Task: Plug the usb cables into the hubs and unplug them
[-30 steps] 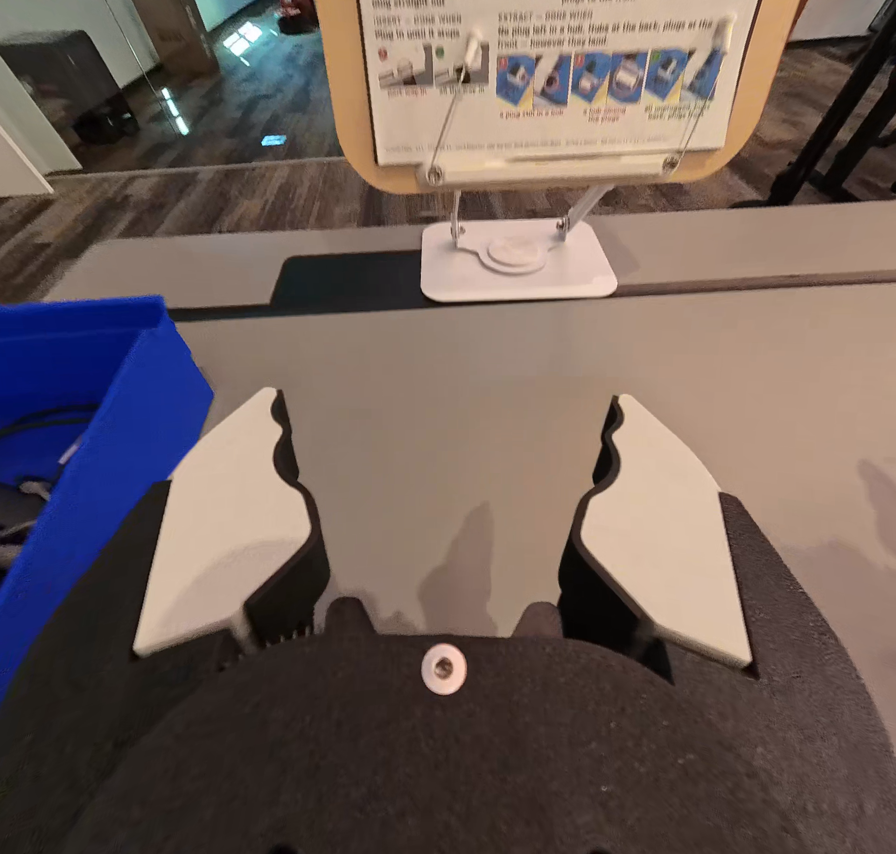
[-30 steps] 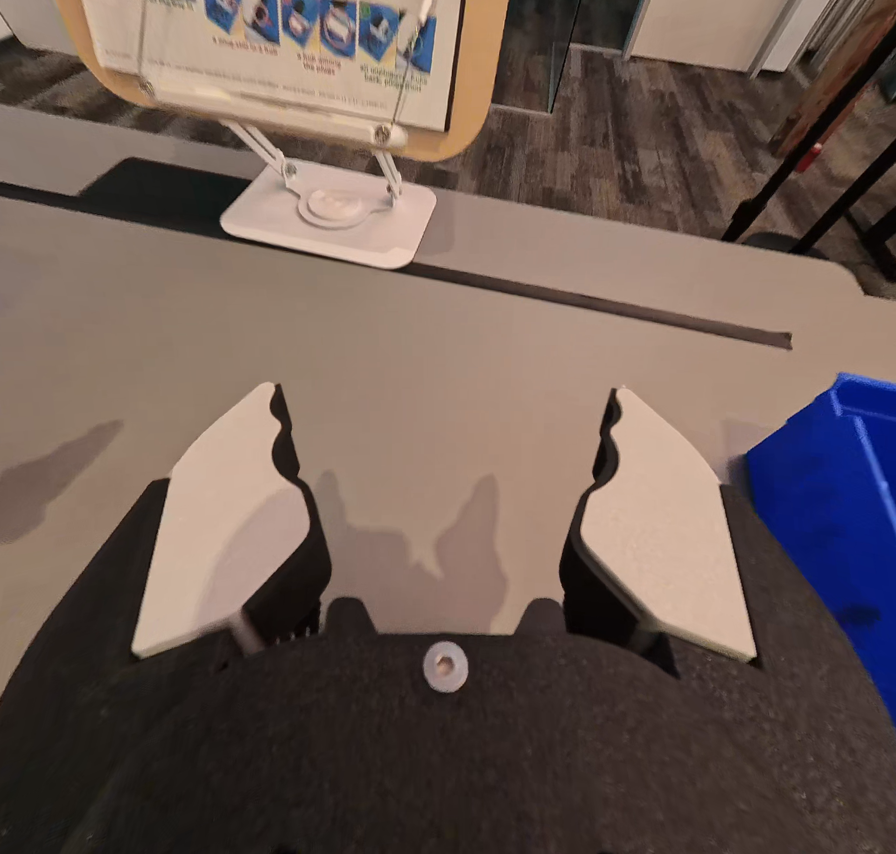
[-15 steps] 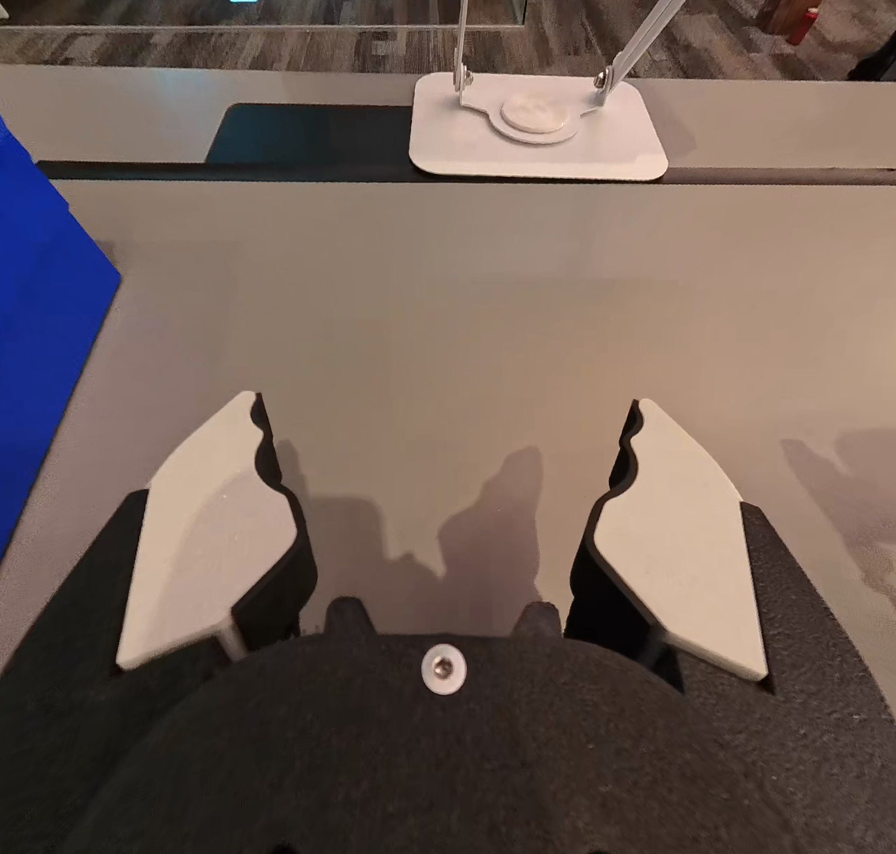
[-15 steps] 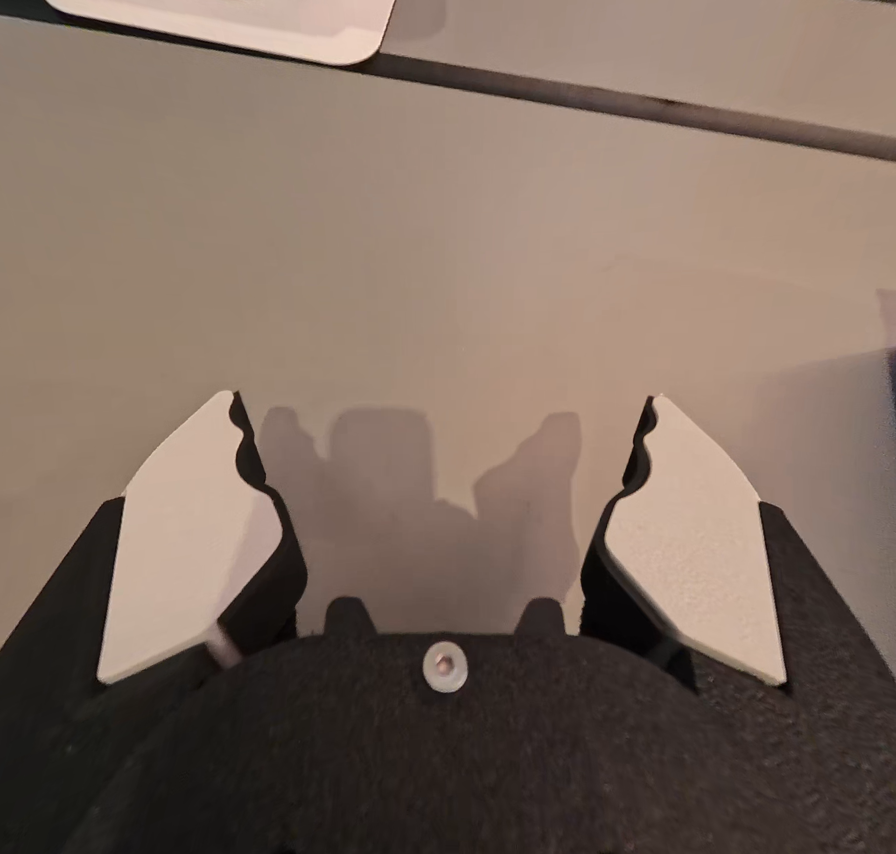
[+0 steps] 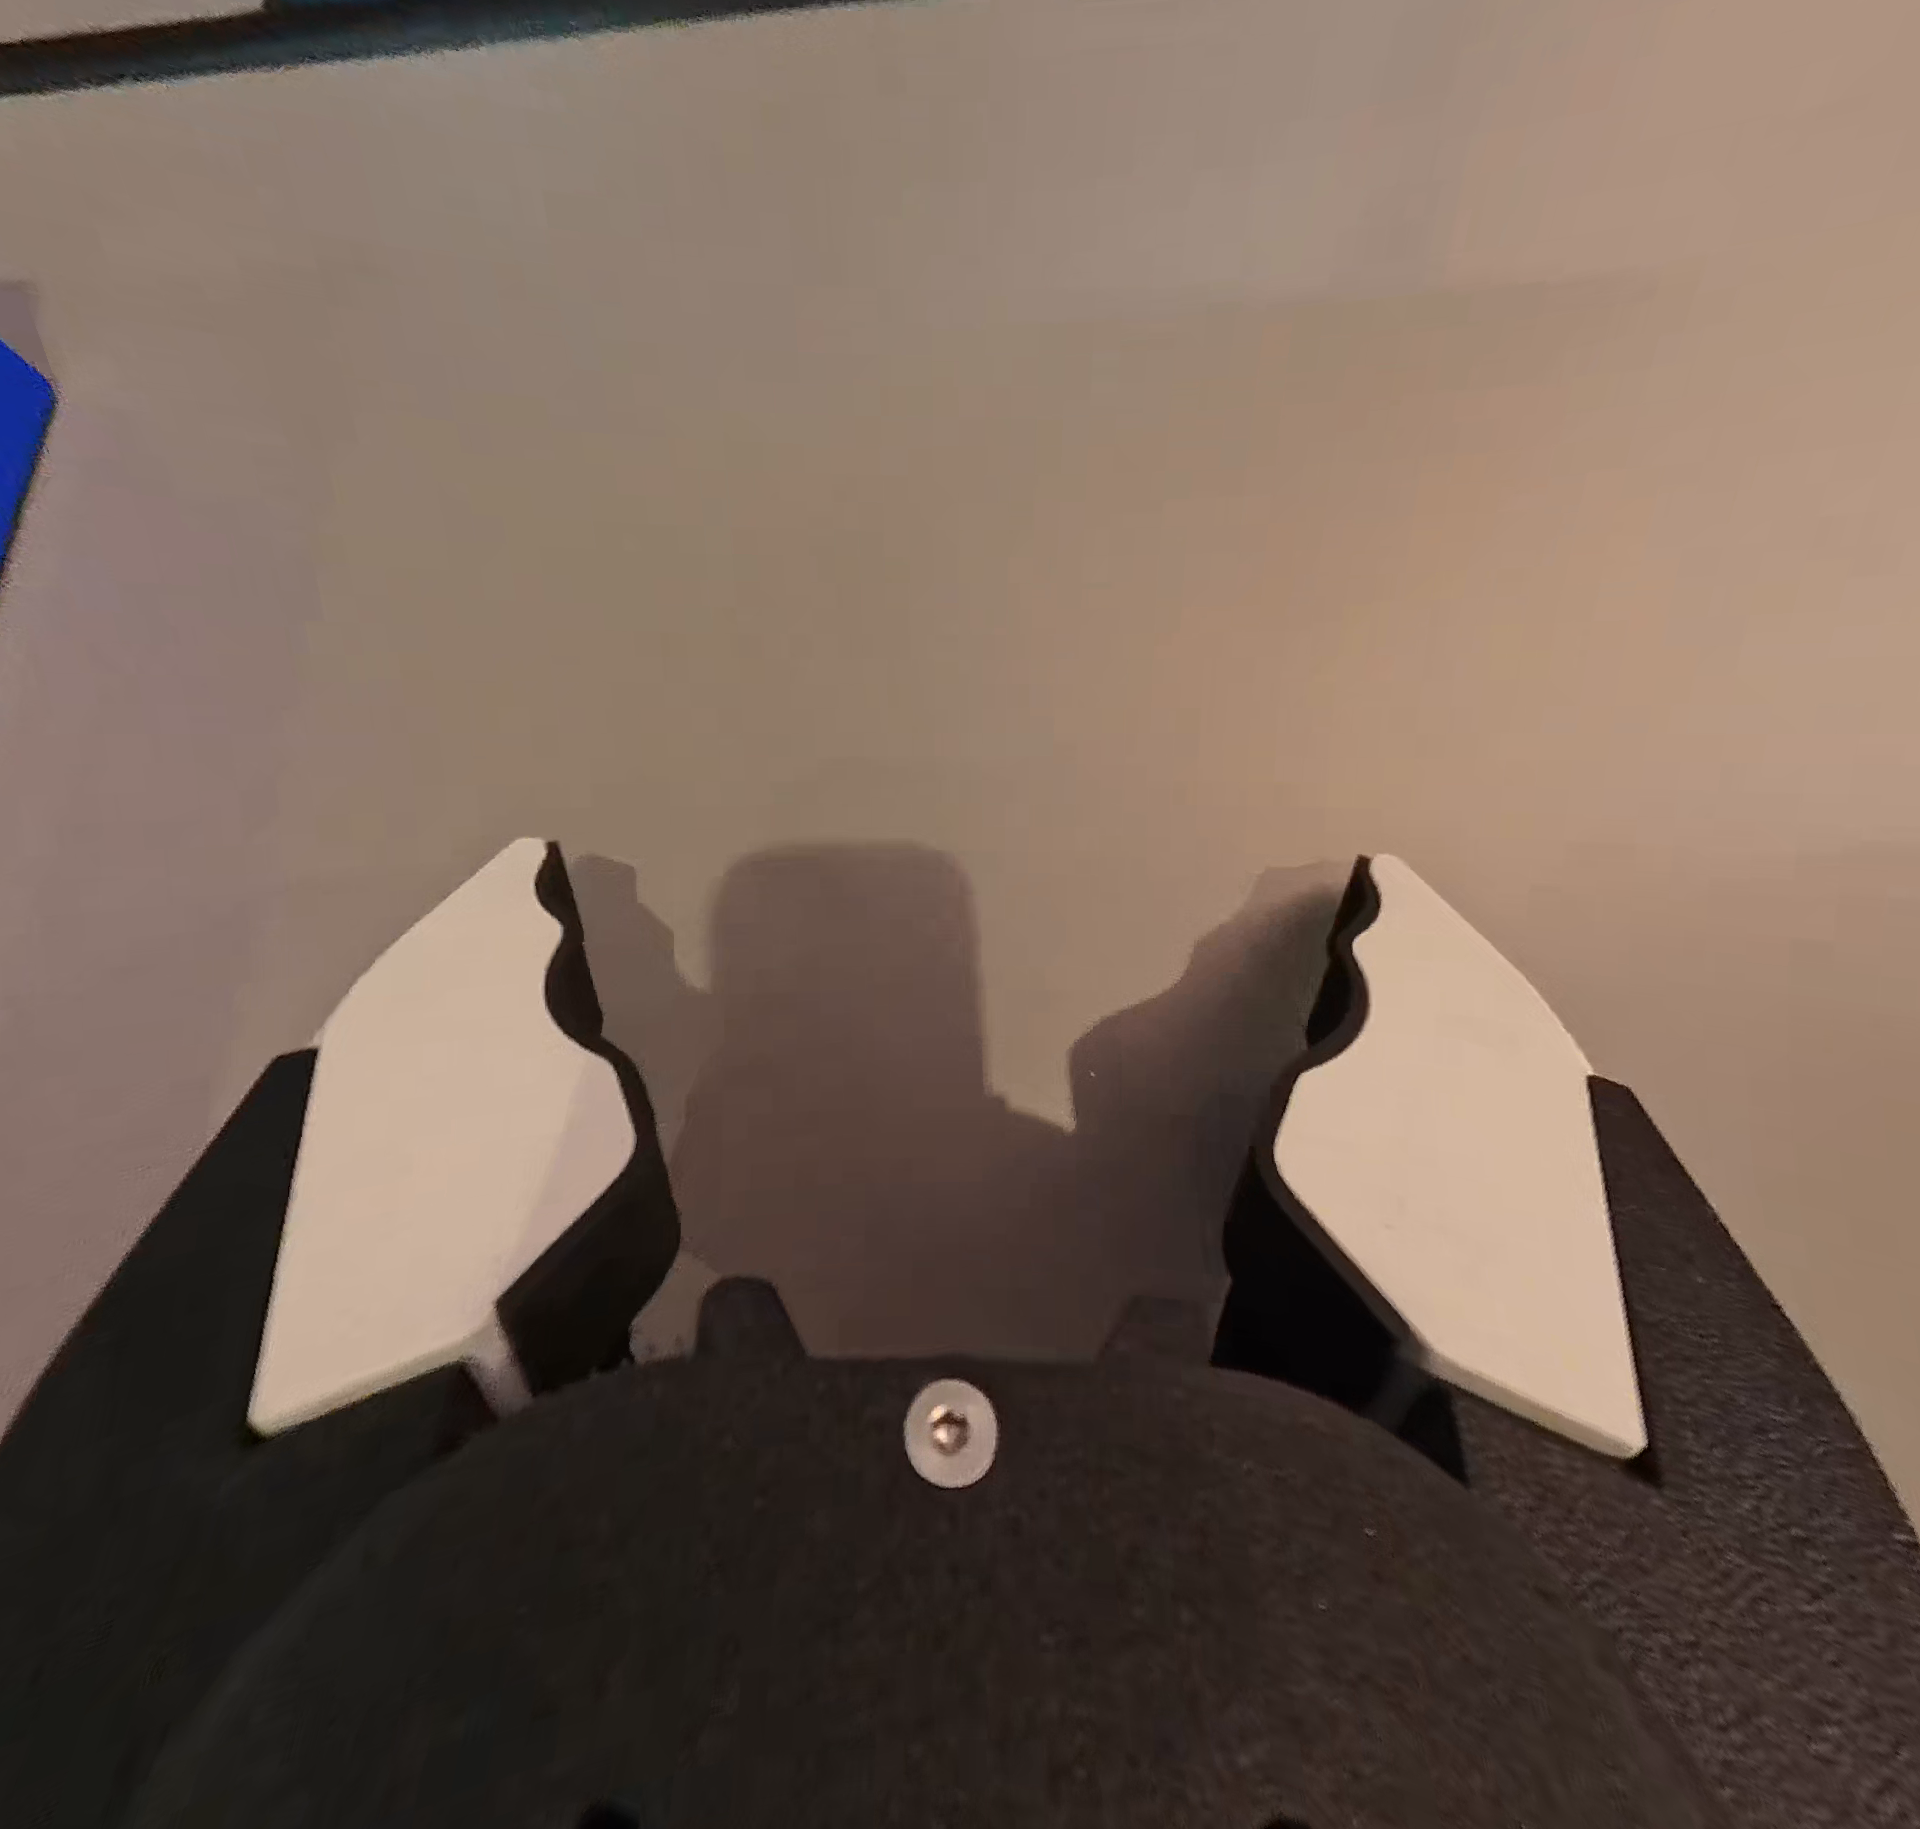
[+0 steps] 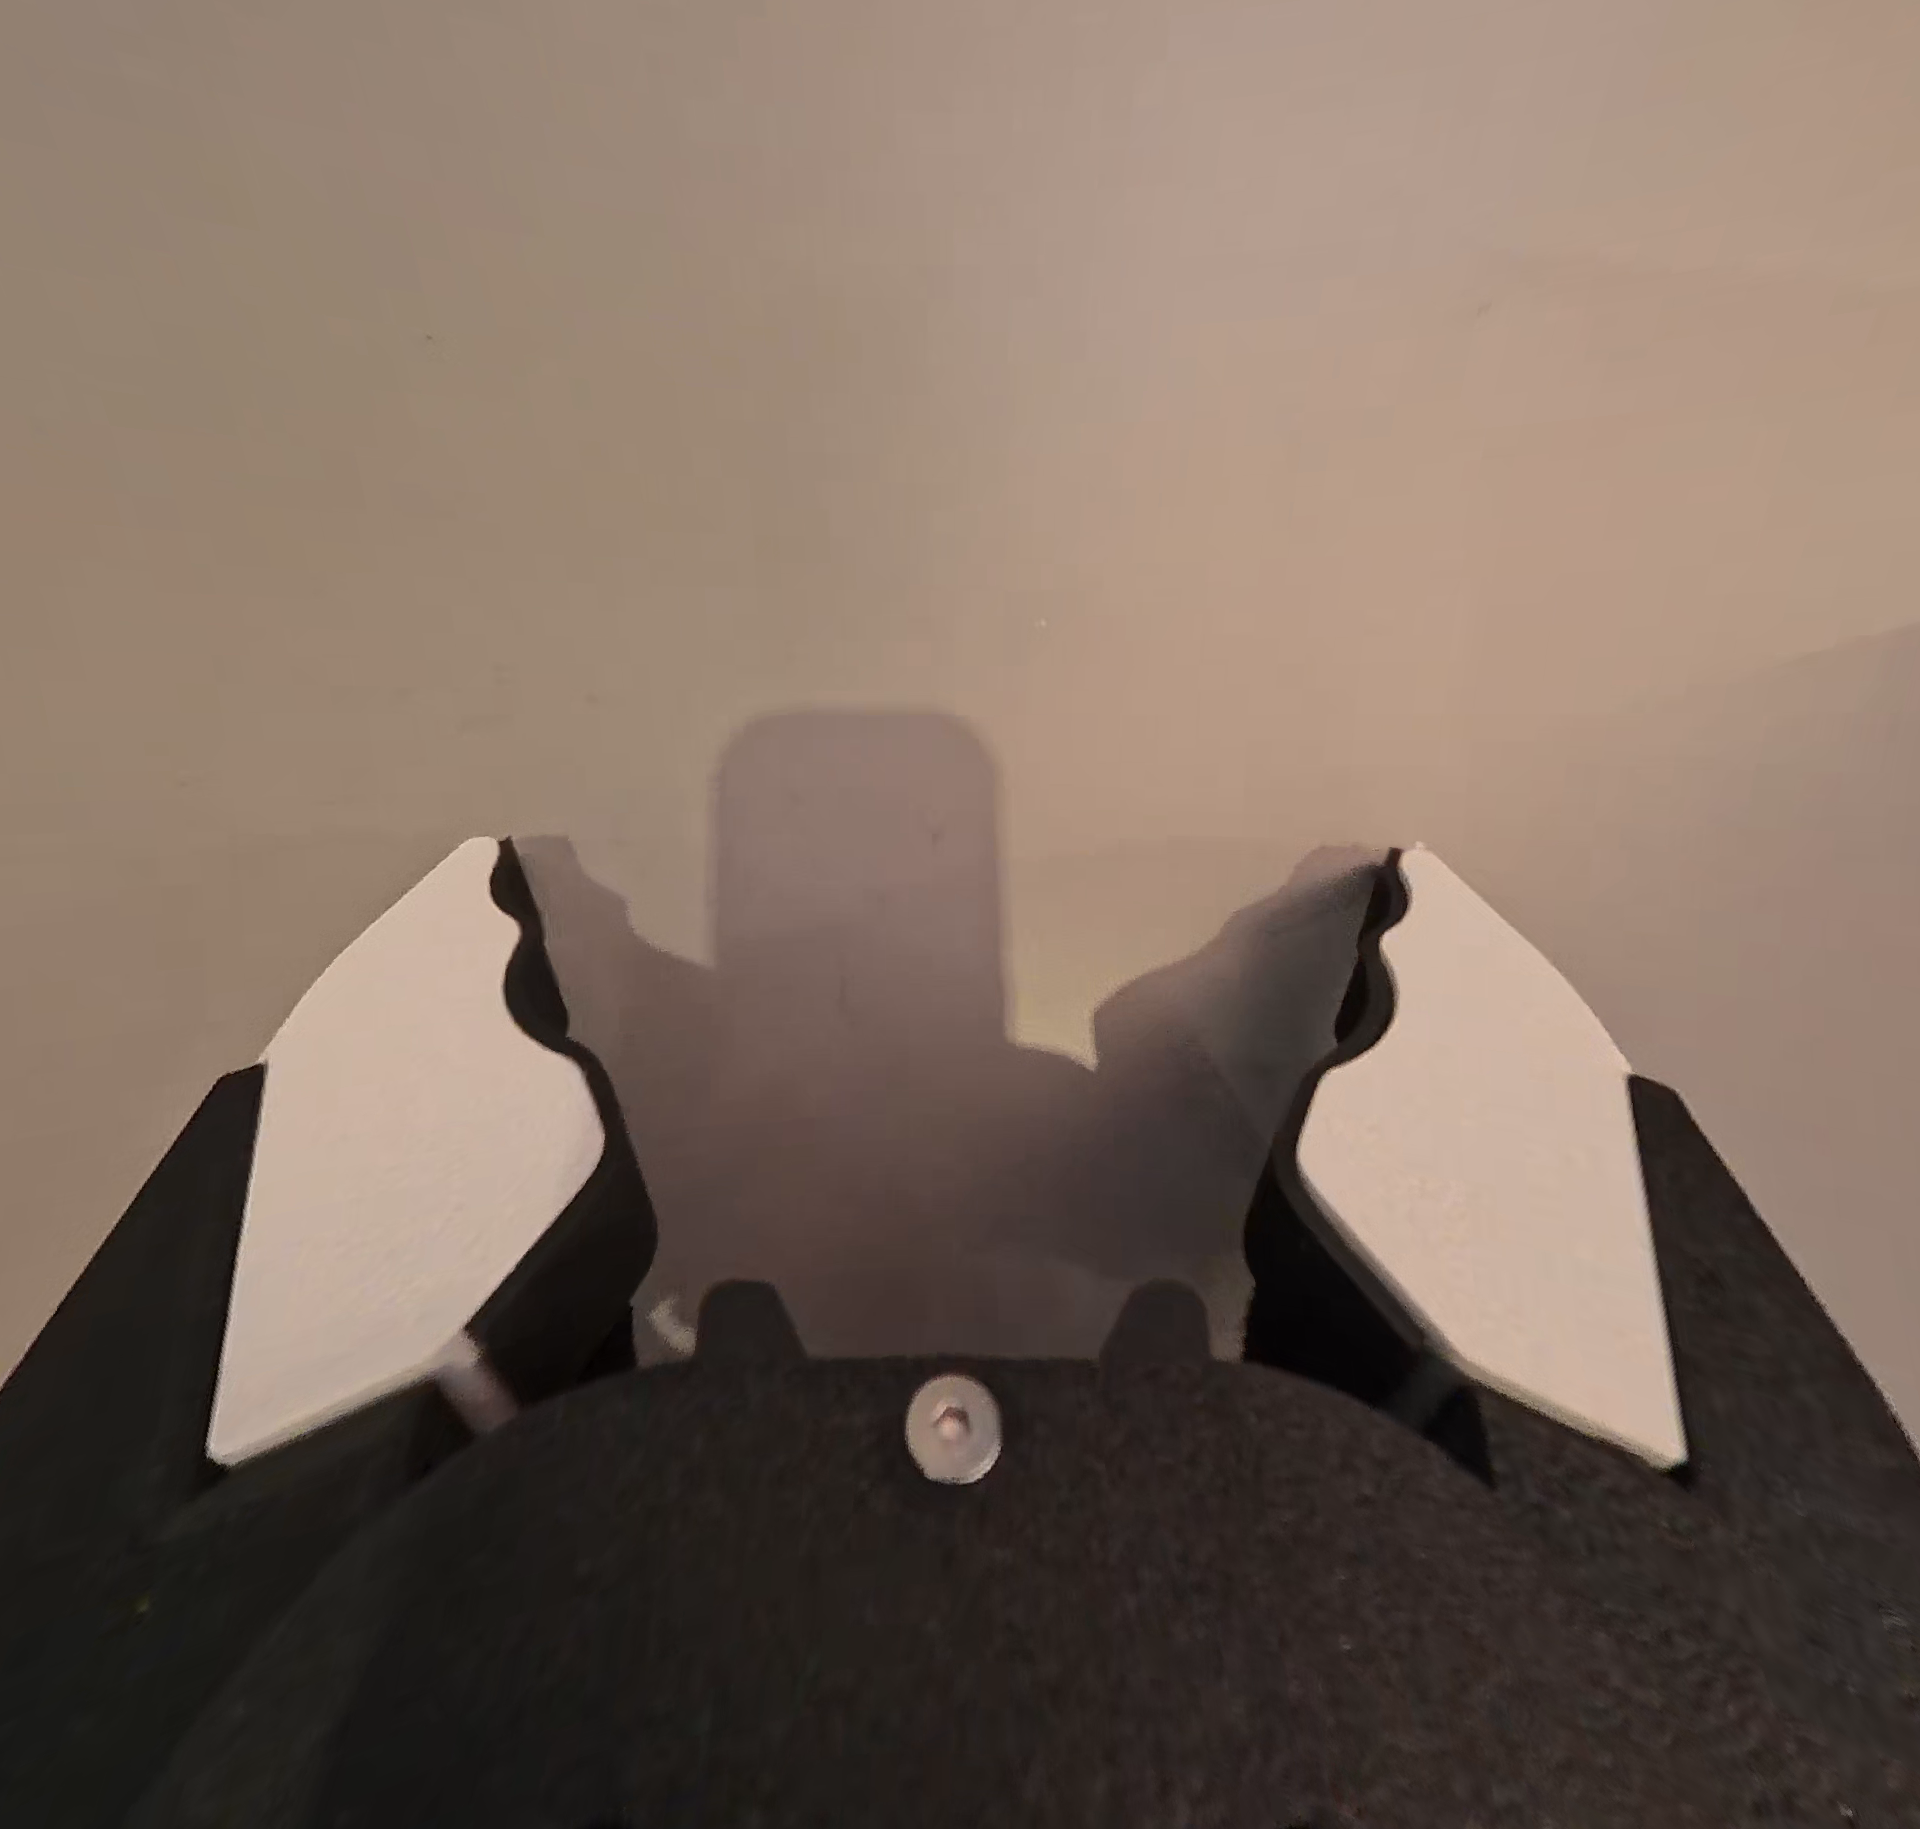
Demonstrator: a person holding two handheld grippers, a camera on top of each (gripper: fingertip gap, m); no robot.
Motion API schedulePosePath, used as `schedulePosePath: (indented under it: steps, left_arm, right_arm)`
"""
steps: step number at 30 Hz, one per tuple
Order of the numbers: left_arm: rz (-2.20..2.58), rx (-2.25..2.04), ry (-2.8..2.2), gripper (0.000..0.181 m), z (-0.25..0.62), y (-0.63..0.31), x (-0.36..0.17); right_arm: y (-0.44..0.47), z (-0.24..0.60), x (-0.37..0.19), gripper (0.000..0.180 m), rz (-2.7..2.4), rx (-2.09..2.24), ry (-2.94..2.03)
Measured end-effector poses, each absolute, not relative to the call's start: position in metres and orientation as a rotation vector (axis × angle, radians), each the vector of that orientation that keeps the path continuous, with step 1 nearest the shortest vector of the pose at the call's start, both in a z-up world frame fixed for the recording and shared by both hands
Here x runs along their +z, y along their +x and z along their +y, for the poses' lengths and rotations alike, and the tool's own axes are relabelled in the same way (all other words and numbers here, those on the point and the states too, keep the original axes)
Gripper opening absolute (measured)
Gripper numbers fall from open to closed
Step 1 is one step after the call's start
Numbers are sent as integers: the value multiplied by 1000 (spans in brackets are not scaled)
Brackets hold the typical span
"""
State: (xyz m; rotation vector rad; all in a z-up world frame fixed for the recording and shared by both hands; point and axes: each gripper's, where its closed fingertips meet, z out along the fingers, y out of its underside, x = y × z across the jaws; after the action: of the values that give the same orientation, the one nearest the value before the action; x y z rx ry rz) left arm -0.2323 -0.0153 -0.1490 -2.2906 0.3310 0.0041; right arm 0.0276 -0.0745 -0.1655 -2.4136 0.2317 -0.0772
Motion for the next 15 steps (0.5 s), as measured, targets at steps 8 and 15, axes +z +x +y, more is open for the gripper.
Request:
schedulePosePath:
  steps: [8,15]
  left_arm:
    - [281,-100,-2386,140,-14,-233,-160]
    - [283,-100,-2384,140,-14,-233,-160]
  right_arm:
    - [27,-73,-166,145,232,-90,-2395]
    - [27,-74,-166,145,239,-93,-2393]
